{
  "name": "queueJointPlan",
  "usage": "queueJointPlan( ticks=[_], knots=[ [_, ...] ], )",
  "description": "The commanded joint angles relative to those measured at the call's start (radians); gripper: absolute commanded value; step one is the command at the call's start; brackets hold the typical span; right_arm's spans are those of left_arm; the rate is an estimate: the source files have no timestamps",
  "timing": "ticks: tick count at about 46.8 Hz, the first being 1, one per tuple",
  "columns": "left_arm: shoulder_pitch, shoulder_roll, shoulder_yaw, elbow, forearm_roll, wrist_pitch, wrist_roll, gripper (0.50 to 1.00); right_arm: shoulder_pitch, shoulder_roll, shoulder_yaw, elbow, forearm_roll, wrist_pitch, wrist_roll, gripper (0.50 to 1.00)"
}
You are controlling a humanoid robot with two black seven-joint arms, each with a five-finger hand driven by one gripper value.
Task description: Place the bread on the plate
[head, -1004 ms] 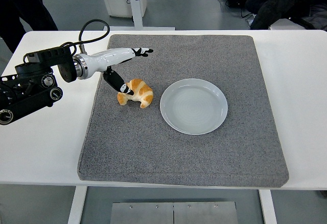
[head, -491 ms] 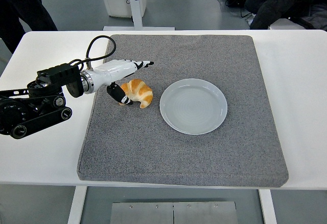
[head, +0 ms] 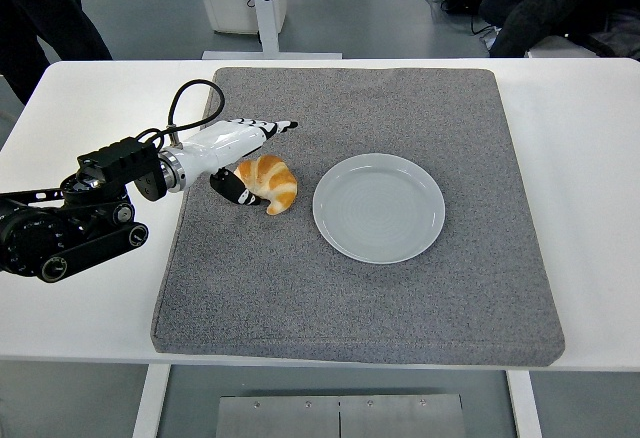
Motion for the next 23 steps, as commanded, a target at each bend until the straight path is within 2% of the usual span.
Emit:
queueJointPlan(
  ticks=[1, 8, 10, 11, 13, 15, 17, 19, 20, 23],
  knots=[
    [0.0, -0.018, 0.0, 0.019, -0.002, 0.013, -0.014, 0.972, 0.0, 0.0, 0.0, 0.0, 0.0, 0.0, 0.0, 1.0],
    [0.008, -0.039, 0.0, 0.048, -0.002, 0.018, -0.024, 0.957, 0.0, 0.0, 0.0, 0.0, 0.0, 0.0, 0.0, 1.0],
    [0.012, -0.042, 0.0, 0.051, -0.002, 0.018, -0.027, 0.931, 0.0, 0.0, 0.0, 0.0, 0.0, 0.0, 0.0, 1.0],
    [0.012, -0.042, 0.0, 0.053, -0.002, 0.018, -0.028, 0.909, 0.0, 0.0, 0.0, 0.0, 0.0, 0.0, 0.0, 1.0],
    [0.014, -0.042, 0.0, 0.056, -0.003, 0.016, -0.028, 0.833, 0.0, 0.0, 0.0, 0.0, 0.0, 0.0, 0.0, 1.0],
    [0.014, -0.044, 0.0, 0.059, -0.005, 0.016, -0.028, 0.709, 0.0, 0.0, 0.0, 0.0, 0.0, 0.0, 0.0, 1.0],
    [0.017, -0.044, 0.002, 0.065, -0.009, 0.016, -0.028, 0.65, 0.0, 0.0, 0.0, 0.0, 0.0, 0.0, 0.0, 1.0],
    [0.02, -0.044, 0.006, 0.065, -0.018, 0.013, -0.033, 0.526, 0.0, 0.0, 0.0, 0.0, 0.0, 0.0, 0.0, 1.0],
    [0.02, -0.044, 0.008, 0.068, -0.02, 0.012, -0.036, 0.5, 0.0, 0.0, 0.0, 0.0, 0.0, 0.0, 0.0, 1.0],
    [0.02, -0.044, 0.011, 0.077, -0.025, 0.009, -0.042, 0.5, 0.0, 0.0, 0.0, 0.0, 0.0, 0.0, 0.0, 1.0]
  ],
)
